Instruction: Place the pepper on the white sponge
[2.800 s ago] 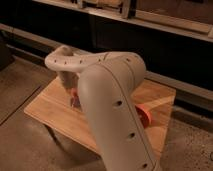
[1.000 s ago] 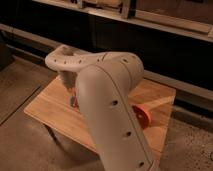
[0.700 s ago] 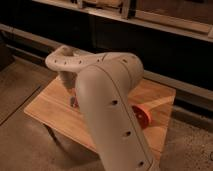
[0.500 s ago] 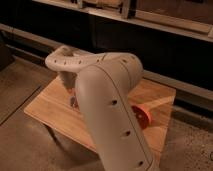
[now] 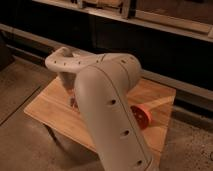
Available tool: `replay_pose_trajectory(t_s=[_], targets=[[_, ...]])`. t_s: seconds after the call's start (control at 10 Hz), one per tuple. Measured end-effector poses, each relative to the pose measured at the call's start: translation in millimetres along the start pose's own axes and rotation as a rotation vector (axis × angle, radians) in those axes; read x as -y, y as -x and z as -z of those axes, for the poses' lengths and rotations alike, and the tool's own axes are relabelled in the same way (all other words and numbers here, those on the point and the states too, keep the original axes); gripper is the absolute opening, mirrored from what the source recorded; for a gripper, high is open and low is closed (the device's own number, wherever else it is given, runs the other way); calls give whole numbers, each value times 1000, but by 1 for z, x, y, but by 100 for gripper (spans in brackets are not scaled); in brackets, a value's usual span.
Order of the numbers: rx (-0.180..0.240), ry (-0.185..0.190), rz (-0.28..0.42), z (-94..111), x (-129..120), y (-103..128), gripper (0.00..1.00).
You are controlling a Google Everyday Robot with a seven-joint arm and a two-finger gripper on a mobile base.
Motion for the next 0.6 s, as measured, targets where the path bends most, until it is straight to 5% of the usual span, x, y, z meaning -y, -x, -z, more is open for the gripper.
replay_pose_trajectory(t_s=[0.6], targets=[[-1, 2, -2, 0, -1, 1, 44]])
